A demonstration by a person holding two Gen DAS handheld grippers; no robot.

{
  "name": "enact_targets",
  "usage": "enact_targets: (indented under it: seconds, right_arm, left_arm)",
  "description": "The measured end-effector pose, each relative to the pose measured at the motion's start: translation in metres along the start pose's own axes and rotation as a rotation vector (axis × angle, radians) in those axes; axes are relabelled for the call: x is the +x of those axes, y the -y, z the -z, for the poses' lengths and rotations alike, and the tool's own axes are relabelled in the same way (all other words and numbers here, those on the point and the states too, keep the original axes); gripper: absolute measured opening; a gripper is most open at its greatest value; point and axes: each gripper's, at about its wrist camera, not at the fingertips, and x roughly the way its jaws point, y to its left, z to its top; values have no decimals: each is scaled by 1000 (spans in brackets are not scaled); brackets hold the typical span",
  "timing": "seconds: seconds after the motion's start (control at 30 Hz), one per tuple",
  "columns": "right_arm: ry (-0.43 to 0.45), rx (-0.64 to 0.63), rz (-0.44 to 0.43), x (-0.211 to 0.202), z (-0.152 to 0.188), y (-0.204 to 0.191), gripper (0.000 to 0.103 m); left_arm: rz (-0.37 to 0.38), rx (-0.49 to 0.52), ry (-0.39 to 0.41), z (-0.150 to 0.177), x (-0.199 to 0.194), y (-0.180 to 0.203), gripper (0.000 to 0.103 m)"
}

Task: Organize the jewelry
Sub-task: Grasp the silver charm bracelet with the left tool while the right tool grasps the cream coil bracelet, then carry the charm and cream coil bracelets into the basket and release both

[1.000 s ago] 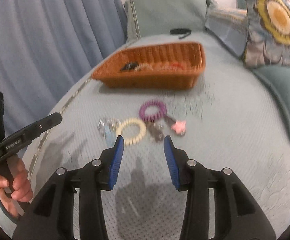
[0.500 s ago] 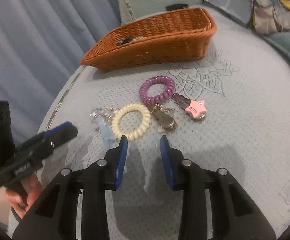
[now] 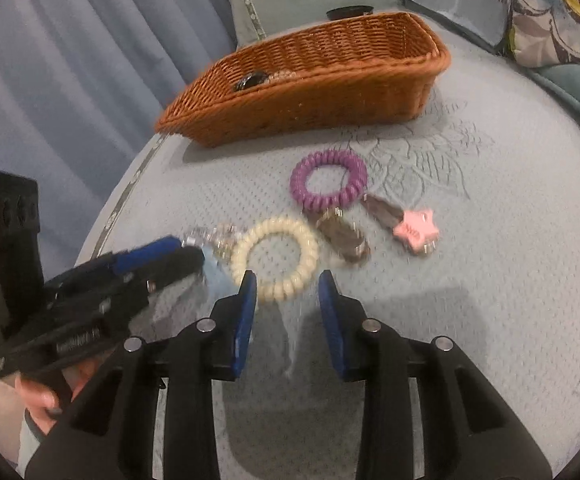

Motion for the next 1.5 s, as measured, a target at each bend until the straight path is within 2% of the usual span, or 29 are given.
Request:
enact_targets:
  seconds: [0.03,0.07,0.1,0.23,0.27,0.3,0.37,0.57,0.73,0.87,1.0,1.13,1.3,1.5]
  right_arm:
    - [-2,-4,9,6,-5,-2,29]
    - [-4,-8,14,9,-7,-3,29]
    - [-1,-19,25,13,-11,-6,29]
    - [14,-107,101,21,-13,-20,28]
    - [18,-141,135,20,-11,-22,19]
    - [18,-159,146,19,-10,-22,14]
    - [18,-173,132,15,-6,-20,11]
    - [28,-195,136,-4,14,-16,10]
    - [29,-190,141,-28,39,-9,10]
    - [30,-165,137,-35,47,-4,10]
    - [31,-153,131,-34,49,-3,10]
    - [28,-143,121,-32,48,-2,11]
    - [41,-200,176,-29,51,-12,11]
    - [51,-220,200,-29,54,-16,11]
  left_arm:
    - [-6,7,0,0,1,1,45]
    - [-9,19,-3,-1,3,3,30]
    - [-11,26,-12,-1,5,4,20]
    - [18,12,11,2,-1,1,15]
    - [25,1,21,2,-4,-2,10]
    - [32,-12,29,4,-8,-5,7]
    - [55,-47,44,5,-15,-11,7]
    - [79,-119,68,22,-39,-29,7]
    - [66,-172,67,45,-62,-45,7]
    - [102,-247,82,60,-77,-62,7]
    - [65,-253,71,68,-75,-65,7]
    - [101,-296,92,77,-74,-72,7]
    - [127,-340,99,85,-76,-81,8]
    - [95,-315,98,86,-77,-74,10]
